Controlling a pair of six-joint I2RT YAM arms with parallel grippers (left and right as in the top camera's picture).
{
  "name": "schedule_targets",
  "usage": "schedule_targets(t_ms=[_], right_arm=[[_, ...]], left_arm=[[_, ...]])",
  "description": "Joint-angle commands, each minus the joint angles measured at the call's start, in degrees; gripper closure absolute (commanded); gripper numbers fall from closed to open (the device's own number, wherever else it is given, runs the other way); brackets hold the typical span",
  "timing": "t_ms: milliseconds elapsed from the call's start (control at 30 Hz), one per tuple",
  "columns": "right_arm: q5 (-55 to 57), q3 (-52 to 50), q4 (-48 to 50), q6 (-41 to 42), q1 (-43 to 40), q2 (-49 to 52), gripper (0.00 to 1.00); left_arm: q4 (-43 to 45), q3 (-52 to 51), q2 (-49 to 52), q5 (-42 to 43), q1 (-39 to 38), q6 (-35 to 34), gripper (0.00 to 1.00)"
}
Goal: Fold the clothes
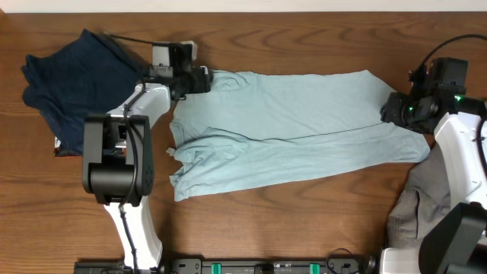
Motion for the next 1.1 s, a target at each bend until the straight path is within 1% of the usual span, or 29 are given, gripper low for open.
schedule_targets(t_ms=[0,100,267,500,667,800,933,1067], right_arm=[[-0.02,0.0,0.04,-0.81,0.46,0.17,0.47],[-0.02,0.0,0.07,-0.83,0.46,0.17,0.47],[0.61,0.0,0.04,-0.83,0.46,0.17,0.46],[0.66,0.0,0.0,-0.87,0.44,0.17,0.45],[1.22,0.0,0.04,-0.85,0.42,0.17,0.45],[1.68,0.0,0.04,-0.85,0.42,0.17,0.46],[1.68,0.0,0.02,-0.85,0.42,0.17,0.46],[1.68,0.0,0.07,-0.83,0.42,0.17,0.46]], left_arm=[[0.17,1.09,1.42,0.09,-1.14,-1.07,0.36],[-0.26,1.09,2.21,0.09,-1.55,-1.09,0.39],[-3.02,1.09,2.43,-2.1,-1.51,-1.09,0.39],[-2.97,1.11,1.99,-2.32,-1.31,-1.09,0.39],[-3.13,1.11,-0.9,-2.51,-0.52,-1.09,0.39],[-4.98,1.11,-2.95,-2.54,0.17,-1.09,0.39],[-7.93,0.61,-2.75,-2.54,0.07,-1.09,0.39],[-8.72,0.11,-2.01,-2.51,-0.04,-1.11,0.39]])
